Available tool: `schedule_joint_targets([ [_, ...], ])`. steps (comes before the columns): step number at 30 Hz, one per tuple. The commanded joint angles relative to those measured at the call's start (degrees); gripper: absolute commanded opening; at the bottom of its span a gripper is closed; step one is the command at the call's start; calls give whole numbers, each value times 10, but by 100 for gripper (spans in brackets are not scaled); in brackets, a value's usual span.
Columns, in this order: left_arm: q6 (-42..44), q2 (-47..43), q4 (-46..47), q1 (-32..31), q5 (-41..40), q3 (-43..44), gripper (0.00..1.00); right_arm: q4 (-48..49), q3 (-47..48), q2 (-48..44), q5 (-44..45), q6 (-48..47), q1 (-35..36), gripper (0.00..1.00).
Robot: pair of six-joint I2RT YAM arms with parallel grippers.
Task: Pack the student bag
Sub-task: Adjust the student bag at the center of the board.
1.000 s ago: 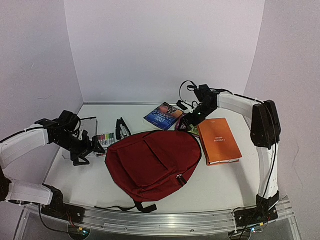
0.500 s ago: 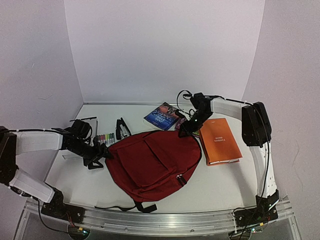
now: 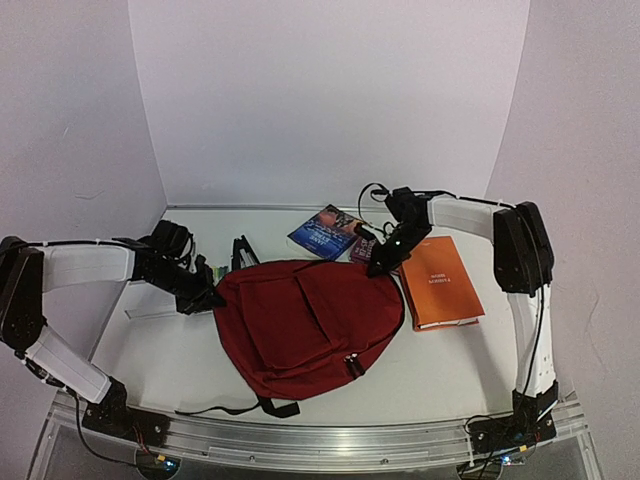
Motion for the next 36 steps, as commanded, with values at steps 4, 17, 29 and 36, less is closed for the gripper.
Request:
schedule_joint_targets([
  [4,77,-4,-91,2,-60,184,0,-12,-18,-137,-35,31,0,0],
  [17,136,206,-186,118,-102,399,2,39,73,-30,25,55,2,4],
  [29,163,214,-245,133,-96,454,52,41,31,-114,90,55,3,81],
  [36,181,90,-246,130,-56,339,76,57,-133,-257,41,93,49,81],
])
